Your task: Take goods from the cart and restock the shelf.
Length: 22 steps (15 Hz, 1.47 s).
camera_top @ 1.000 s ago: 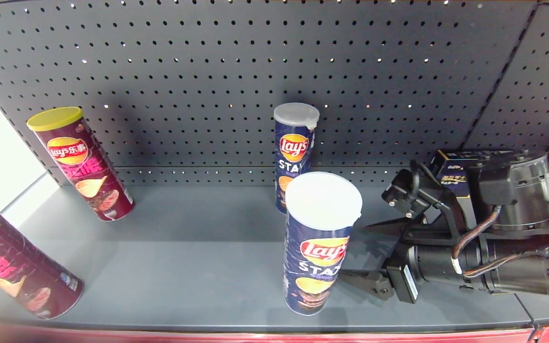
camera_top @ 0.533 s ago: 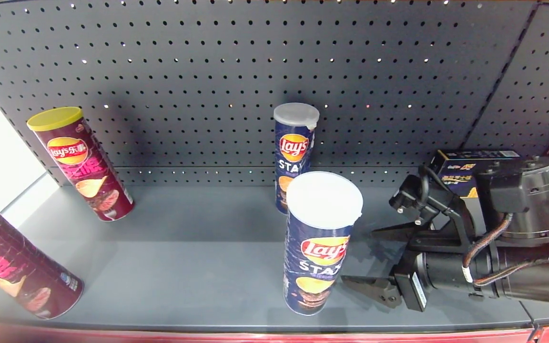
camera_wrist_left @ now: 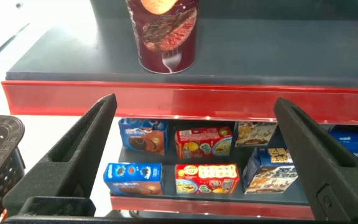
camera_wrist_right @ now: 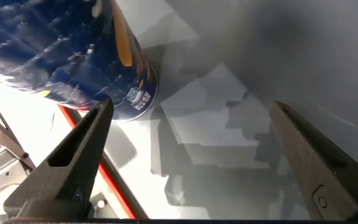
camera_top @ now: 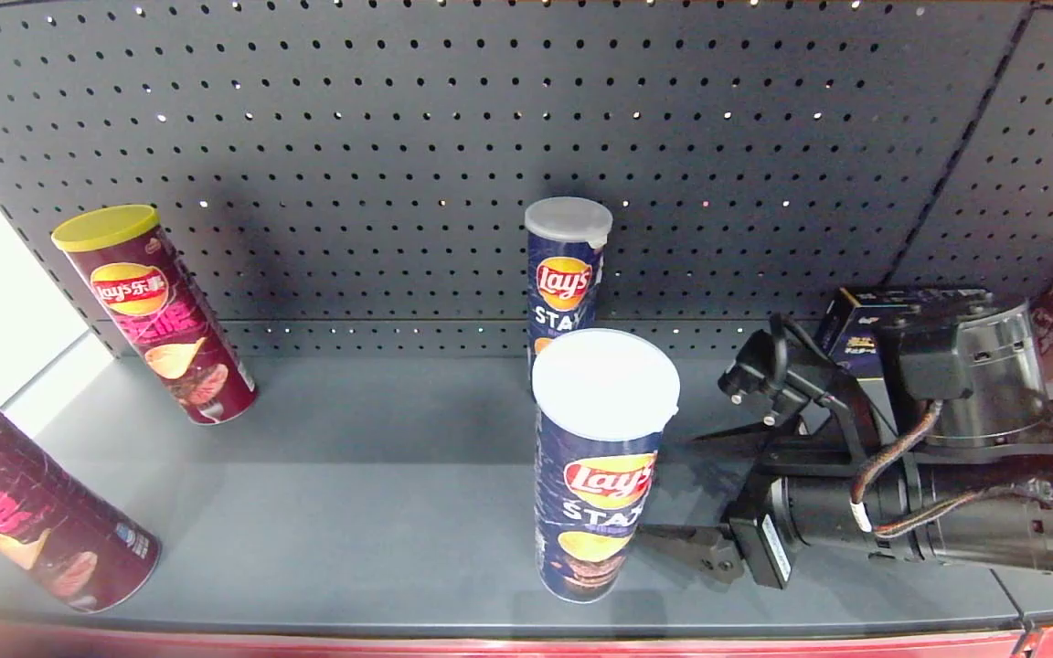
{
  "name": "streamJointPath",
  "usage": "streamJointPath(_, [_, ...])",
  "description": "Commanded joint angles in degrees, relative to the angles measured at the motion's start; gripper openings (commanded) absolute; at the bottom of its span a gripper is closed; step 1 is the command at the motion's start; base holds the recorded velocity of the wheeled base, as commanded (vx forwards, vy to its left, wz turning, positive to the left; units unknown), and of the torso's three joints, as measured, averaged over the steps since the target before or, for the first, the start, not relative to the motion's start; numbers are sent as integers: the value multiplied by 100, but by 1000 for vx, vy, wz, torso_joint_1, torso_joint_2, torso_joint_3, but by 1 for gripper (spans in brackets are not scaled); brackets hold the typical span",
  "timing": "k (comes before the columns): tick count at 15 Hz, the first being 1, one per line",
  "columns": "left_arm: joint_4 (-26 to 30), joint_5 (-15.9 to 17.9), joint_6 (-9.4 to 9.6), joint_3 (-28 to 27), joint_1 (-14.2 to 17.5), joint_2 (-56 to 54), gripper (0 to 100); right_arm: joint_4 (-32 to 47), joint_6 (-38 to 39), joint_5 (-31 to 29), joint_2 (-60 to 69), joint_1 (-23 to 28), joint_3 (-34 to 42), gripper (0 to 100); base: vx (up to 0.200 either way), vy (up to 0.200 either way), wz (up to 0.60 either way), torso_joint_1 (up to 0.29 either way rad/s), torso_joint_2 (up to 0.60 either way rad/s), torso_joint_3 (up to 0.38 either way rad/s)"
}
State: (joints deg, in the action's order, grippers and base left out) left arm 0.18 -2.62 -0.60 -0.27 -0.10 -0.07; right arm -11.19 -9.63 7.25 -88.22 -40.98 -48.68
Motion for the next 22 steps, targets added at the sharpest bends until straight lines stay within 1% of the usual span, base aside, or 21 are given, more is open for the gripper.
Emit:
streamJointPath(1, [-1, -2, -2, 0, 1, 7, 100, -6, -4, 4, -169, -6, -81, 100, 0, 0, 0, 0, 0, 0])
streamJointPath(4, [-1, -2, -2, 0, 1, 7, 100, -41, -4, 4, -222, -15, -151, 100, 0, 0, 0, 0, 0, 0])
streamJointPath(10, [-1, -2, -2, 0, 1, 7, 100, -50, 5, -5, 174, 56, 130, 100, 0, 0, 0, 0, 0, 0])
streamJointPath(14, [-1, -2, -2, 0, 1, 7, 100, -50, 5, -40, 1026, 214, 482, 100, 0, 0, 0, 0, 0, 0])
streamJointPath(15, [-1, -2, -2, 0, 1, 7, 100, -50, 5, -84, 1440, 249, 570, 100, 0, 0, 0, 0, 0, 0])
streamJointPath(16, [-1, -2, -2, 0, 1, 7, 100, -50, 5, -128, 1633, 258, 579, 100, 0, 0, 0, 0, 0, 0])
streamJointPath(17, [-1, -2, -2, 0, 1, 7, 100, -41, 14, -268, 2090, 284, 596, 100, 0, 0, 0, 0, 0, 0])
streamJointPath(19, [-1, -2, -2, 0, 1, 7, 100, -41, 23, -312, 2679, 389, 631, 100, 0, 0, 0, 0, 0, 0])
streamJointPath(22, [-1, -2, -2, 0, 1, 7, 100, -23, 40, -321, 3470, 556, 1115, 100, 0, 0, 0, 0, 0, 0])
